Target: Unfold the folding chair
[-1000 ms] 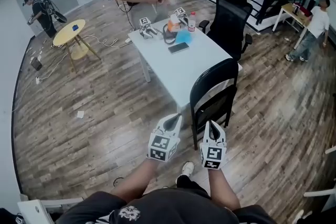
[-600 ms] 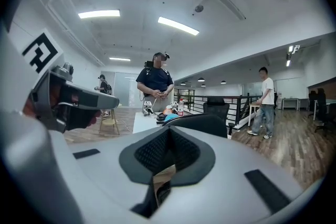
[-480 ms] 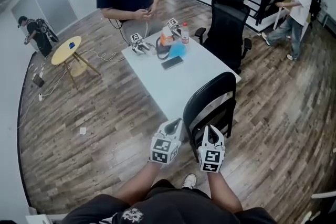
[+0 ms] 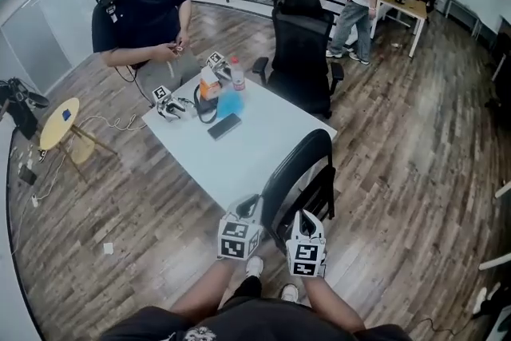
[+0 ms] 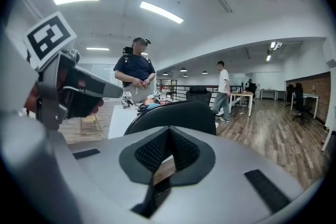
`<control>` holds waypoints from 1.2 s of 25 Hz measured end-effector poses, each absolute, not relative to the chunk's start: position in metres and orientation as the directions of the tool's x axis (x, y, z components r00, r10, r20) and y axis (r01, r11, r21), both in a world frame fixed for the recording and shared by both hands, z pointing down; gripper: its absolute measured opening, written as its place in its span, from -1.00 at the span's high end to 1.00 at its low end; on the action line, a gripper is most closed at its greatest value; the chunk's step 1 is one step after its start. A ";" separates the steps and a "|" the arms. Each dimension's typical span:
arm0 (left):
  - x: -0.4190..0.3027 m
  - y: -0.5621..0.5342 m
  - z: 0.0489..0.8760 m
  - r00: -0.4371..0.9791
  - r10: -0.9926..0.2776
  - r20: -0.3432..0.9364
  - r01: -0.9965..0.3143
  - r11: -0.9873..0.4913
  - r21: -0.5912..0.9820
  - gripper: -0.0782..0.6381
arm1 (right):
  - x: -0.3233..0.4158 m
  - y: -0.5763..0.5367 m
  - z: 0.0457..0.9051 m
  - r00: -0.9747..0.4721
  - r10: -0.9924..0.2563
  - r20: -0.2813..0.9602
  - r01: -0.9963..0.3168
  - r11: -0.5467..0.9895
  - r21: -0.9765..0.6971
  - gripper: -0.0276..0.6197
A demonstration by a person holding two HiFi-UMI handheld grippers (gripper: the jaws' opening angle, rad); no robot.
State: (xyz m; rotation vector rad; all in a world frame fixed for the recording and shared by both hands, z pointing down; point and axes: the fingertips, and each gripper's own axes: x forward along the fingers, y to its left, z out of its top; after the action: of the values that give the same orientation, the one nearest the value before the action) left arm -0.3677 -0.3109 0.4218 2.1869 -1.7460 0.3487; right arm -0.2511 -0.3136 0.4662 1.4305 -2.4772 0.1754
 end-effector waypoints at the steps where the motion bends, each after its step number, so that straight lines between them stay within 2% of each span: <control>1: -0.370 -0.322 0.422 0.240 -0.884 0.402 -0.971 -0.222 0.092 0.76 | -0.252 -0.322 0.468 -0.448 -0.841 0.302 -0.876 0.480 0.037 0.87; 4: -0.374 -0.355 0.424 0.308 -0.845 0.437 -0.950 -0.300 0.089 0.62 | -0.255 -0.349 0.477 -0.370 -0.872 0.320 -0.914 0.403 0.044 0.87; 7: -0.366 -0.384 0.427 0.409 -0.797 0.445 -0.909 -0.399 0.121 0.31 | -0.250 -0.377 0.489 -0.291 -0.900 0.324 -0.945 0.323 0.050 0.87; 12: -0.348 -0.425 0.436 0.532 -0.710 0.460 -0.836 -0.527 0.152 0.15 | -0.239 -0.420 0.513 -0.188 -0.912 0.365 -0.977 0.211 0.024 0.81; 15: -0.341 -0.438 0.447 0.575 -0.649 0.499 -0.798 -0.580 0.165 0.10 | -0.242 -0.429 0.537 -0.147 -0.889 0.433 -0.987 0.161 -0.005 0.40; 21: -0.325 -0.460 0.467 0.609 -0.555 0.566 -0.751 -0.634 0.186 0.07 | -0.241 -0.445 0.600 -0.084 -0.808 0.583 -0.996 0.087 -0.023 0.00; 24: -0.321 -0.469 0.476 0.627 -0.508 0.590 -0.729 -0.651 0.215 0.07 | -0.248 -0.455 0.638 -0.070 -0.761 0.645 -0.997 0.042 -0.058 -0.07; 30: -0.311 -0.480 0.494 0.643 -0.439 0.628 -0.707 -0.656 0.265 0.07 | -0.249 -0.468 0.685 -0.034 -0.665 0.746 -0.999 0.032 -0.017 -0.12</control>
State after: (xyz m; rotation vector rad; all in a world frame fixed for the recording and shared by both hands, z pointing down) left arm -0.3115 -0.4804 0.4941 2.3666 -0.8943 0.7215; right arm -0.2495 -0.4675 0.6849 1.6881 -1.7563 0.7741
